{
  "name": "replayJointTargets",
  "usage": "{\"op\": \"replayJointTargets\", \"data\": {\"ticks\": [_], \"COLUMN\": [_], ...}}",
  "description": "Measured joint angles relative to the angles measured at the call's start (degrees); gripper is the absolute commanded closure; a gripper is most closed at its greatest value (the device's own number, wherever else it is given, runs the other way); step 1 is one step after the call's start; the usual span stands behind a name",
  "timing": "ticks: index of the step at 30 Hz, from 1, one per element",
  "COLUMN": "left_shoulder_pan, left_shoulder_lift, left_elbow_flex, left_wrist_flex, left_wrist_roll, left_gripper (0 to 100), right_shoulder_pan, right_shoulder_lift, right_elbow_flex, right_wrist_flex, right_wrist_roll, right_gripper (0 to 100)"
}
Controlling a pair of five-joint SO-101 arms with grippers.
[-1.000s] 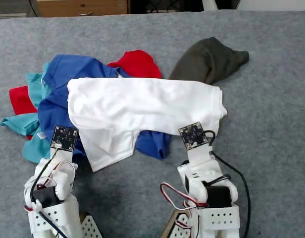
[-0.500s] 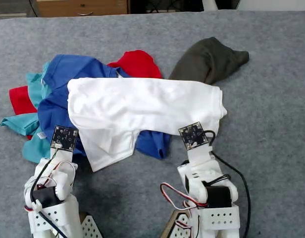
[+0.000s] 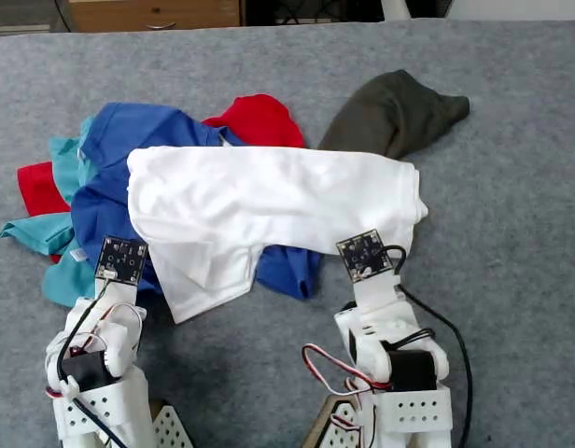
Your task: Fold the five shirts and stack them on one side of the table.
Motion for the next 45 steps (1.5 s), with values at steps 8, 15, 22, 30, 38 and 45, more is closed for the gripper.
{"op": "replayJointTargets", "data": {"ticks": [8,15,22,30,38,45], "left_shoulder_pan": [0.00,0.00,0.00,0.00,0.00,0.00], "left_shoulder_lift": [0.00,0.00,0.00,0.00,0.00,0.00], "left_elbow_flex": [0.00,0.00,0.00,0.00,0.00,0.00], "left_wrist_flex": [0.00,0.00,0.00,0.00,0.00,0.00], "left_wrist_roll": [0.00,0.00,0.00,0.00,0.00,0.00], "left_gripper": [97,97,97,97,97,97], "right_shoulder_pan": [0.00,0.00,0.00,-0.18,-1.76,-2.11], "right_shoulder_lift": [0.00,0.00,0.00,0.00,0.00,0.00], "right_elbow_flex": [0.00,0.00,0.00,0.00,0.00,0.00], "right_wrist_flex": [0.00,0.00,0.00,0.00,0.00,-0.09], "right_wrist_roll": [0.00,0.00,-0.09,-0.09,-0.09,-0.09], "right_gripper": [98.4,98.4,98.4,98.4,98.4,98.4]}}
